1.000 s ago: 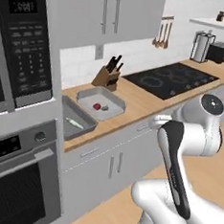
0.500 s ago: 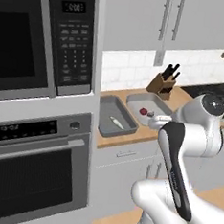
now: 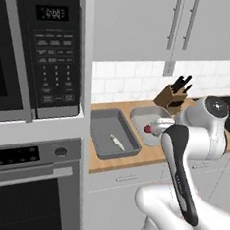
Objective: Place one tomato and one fish in each tupperware on the nearby counter, to pack two identical lunches.
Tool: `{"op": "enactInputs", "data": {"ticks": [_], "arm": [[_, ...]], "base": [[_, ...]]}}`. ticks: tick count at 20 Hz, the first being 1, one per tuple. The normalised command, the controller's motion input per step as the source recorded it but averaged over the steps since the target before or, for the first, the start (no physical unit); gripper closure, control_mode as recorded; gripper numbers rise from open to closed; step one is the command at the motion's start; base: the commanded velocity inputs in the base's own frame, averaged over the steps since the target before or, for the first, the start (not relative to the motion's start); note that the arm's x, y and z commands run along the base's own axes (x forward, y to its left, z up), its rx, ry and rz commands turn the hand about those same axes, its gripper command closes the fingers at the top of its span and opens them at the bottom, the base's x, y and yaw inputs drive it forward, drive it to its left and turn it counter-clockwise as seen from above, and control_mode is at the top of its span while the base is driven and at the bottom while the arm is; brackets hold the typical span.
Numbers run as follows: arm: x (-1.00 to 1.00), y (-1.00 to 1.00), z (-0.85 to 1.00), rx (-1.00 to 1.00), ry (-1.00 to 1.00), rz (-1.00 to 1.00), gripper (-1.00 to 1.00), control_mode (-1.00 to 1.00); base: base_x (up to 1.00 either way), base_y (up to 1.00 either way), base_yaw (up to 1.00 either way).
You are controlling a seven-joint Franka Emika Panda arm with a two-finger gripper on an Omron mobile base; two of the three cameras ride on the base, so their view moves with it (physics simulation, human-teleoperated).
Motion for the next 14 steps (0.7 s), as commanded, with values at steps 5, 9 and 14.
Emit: {"op": "enactInputs", "data": {"ticks": [5,9,14], "arm": [[0.86,0.87,-0.33,-0.03,0.11,0.01,1.0,-1.0],[1.0,0.35,-0.48,0.01,0.21,0.0,1.0,-1.0],[1.0,0.0,-0.35,0.05,0.17,0.0,1.0,-1.0]], "base": [[0.0,0.0,0.0],[0.0,0.0,0.0],[0.0,0.0,0.0]]}}
